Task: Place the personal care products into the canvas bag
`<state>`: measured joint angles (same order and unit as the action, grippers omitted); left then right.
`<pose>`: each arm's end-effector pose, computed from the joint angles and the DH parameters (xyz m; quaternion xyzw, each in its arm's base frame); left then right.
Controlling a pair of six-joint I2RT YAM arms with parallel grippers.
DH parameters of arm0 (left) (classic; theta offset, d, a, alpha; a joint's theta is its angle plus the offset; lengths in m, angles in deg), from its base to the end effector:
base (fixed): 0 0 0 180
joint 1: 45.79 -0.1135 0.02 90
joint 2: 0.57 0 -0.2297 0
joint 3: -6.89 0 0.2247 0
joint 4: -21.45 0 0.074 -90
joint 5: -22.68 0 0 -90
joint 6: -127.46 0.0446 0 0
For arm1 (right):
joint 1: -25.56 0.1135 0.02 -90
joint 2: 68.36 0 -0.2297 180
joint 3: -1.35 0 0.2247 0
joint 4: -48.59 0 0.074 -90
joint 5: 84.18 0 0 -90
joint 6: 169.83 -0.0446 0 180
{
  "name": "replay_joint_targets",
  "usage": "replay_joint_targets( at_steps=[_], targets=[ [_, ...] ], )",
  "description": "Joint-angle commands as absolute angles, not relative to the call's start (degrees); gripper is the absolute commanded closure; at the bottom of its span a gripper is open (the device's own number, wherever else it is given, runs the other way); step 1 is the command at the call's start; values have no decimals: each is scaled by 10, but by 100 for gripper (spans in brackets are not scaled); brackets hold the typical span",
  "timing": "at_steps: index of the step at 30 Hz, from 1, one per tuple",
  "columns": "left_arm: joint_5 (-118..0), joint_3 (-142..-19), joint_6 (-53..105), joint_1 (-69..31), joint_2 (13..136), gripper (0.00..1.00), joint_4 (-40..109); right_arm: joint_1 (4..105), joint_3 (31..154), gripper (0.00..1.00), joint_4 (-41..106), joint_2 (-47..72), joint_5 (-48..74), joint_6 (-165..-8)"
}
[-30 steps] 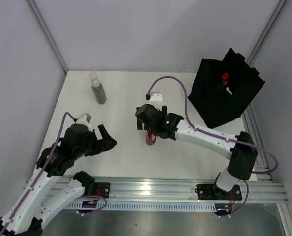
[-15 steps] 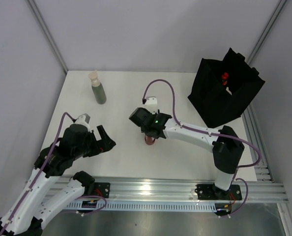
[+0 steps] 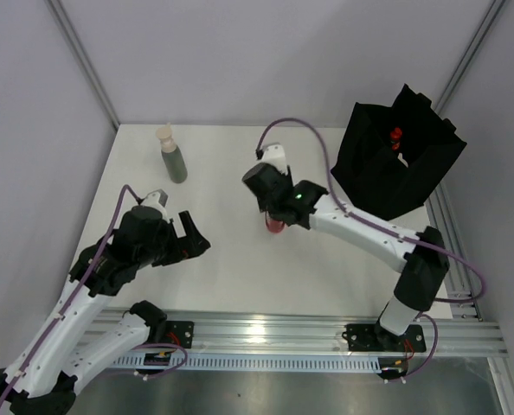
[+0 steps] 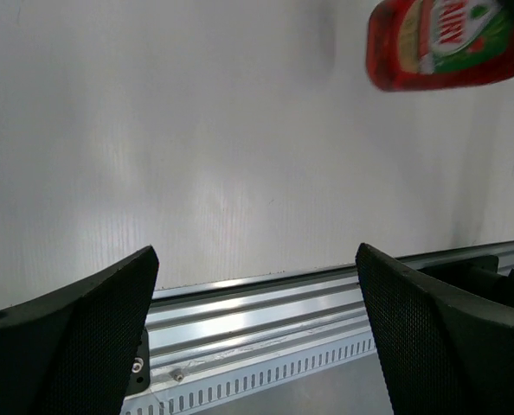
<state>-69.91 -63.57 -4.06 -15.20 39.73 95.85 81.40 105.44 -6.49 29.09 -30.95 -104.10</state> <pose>0.1078 -0.0614 0.2922 -0.0965 0.9161 -0.2119 0.3265 0.2162 0.2711 0.2851 -0.1337 0.8842 -0.0091 0.4475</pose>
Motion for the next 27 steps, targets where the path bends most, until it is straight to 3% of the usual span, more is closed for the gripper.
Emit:
replay_joint_targets(
  at_steps=[1,7,12,20,27],
  targets=[
    [-678,-659,-29,-155,410,1,922,754,1145,100,-9,163,-351,-945],
    [-654,-677,-17,-156,447,1,906,651,1165,100,65,58,-358,-870],
    [-635,-680,-16,-156,460,1,891,556,1220,100,140,40,-349,-817],
    [-612,-683,-14,-156,488,1,879,370,1323,100,116,120,-272,-856],
    [-606,-671,-16,-156,481,1,887,291,1331,100,159,186,-202,-857]
  ],
)
